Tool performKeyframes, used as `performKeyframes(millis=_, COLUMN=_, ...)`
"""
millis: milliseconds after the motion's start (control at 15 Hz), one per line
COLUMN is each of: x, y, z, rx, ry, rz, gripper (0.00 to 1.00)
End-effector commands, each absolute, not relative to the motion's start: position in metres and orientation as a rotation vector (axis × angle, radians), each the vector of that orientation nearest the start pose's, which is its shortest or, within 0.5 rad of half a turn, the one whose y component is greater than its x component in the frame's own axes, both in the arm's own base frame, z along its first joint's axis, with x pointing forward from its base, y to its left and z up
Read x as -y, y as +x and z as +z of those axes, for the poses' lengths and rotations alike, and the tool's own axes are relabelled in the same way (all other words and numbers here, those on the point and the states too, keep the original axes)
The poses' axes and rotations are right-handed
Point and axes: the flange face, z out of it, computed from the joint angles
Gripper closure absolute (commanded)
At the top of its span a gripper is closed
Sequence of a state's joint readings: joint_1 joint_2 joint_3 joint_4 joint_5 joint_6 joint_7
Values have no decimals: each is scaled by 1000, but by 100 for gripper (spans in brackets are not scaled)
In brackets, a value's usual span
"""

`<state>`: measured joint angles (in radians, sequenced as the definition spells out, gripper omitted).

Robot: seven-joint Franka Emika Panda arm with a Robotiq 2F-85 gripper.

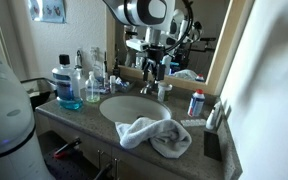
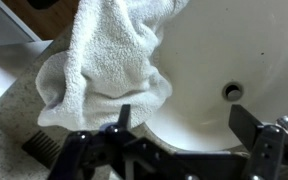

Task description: Move the white object near the white tube to the left

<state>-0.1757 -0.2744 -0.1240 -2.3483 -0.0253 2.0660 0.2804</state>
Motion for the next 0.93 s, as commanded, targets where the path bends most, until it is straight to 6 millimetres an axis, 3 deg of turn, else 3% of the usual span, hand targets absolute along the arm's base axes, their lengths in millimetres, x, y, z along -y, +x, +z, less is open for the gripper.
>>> performKeyframes(millis=0, x=139, y=436, z=438, rx=-888, ry=-3000, rz=12, gripper=0)
performKeyframes(millis=267, x=153, y=446, z=421, rx=-961, ry=-2996, rz=18, gripper=0)
performKeyframes(millis=867, x=233, y=486, z=364, rx=-1133, ry=-2967, rz=8, gripper=0)
